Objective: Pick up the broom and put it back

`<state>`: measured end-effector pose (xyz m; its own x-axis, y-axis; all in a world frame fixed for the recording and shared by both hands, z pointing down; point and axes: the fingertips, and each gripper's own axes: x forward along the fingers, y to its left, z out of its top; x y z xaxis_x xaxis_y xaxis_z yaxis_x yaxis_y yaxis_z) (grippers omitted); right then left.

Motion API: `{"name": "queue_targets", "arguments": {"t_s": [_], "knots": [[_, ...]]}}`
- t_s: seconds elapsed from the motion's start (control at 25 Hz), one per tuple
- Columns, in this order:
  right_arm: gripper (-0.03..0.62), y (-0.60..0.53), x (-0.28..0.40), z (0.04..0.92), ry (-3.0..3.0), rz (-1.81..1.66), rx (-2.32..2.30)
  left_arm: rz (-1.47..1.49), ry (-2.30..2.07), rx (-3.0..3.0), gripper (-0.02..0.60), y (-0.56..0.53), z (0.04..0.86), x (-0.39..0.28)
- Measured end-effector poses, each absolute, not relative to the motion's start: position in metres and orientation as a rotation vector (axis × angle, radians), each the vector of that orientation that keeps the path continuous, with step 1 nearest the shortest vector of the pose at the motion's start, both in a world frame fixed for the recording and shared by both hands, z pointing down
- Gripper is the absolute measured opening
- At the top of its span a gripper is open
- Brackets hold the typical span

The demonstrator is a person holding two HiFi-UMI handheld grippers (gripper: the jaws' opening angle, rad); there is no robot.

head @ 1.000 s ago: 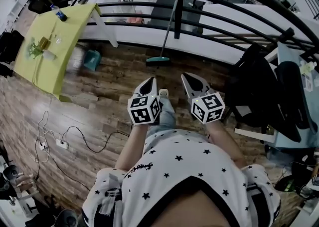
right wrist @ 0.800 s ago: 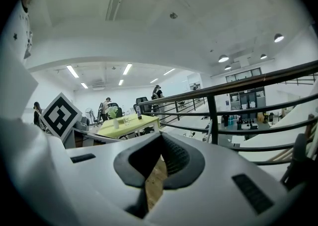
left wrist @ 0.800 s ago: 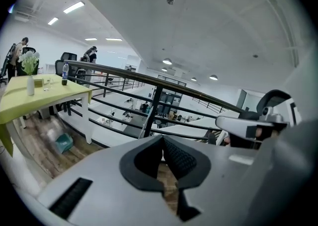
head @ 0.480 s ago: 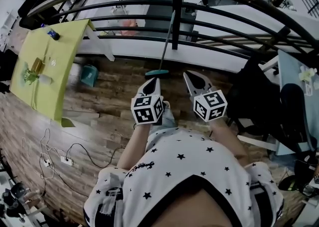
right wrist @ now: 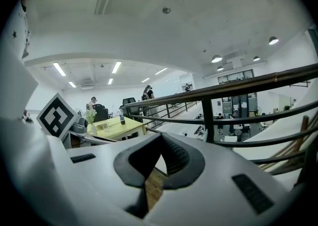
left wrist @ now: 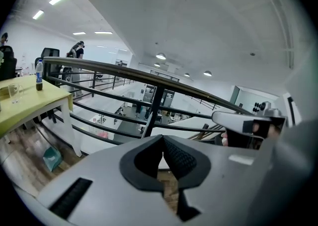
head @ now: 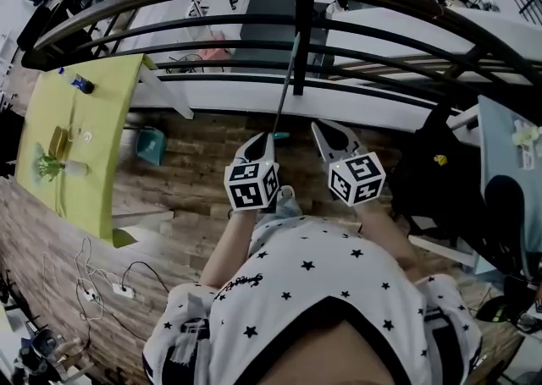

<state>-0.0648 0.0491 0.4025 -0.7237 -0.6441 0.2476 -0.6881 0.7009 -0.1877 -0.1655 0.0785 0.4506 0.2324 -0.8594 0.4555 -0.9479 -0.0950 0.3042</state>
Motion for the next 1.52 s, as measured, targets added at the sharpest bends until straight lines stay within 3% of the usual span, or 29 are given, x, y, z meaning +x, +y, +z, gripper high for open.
{"name": "queue_targets", "arguments": {"t_s": [0.8, 1.52], "knots": [[-0.006, -0.07, -0.107, 0.427, -2.649, 0.427, 1.233, 0.257, -1.532, 2.02, 0.012, -0.045, 0.481, -0.214], [-0.006, -0.139, -0.097, 0.459, -2.616, 0.439, 1.191, 0.287, -1.517, 2.036, 0.012, -0.149, 0.514, -0.196]]}}
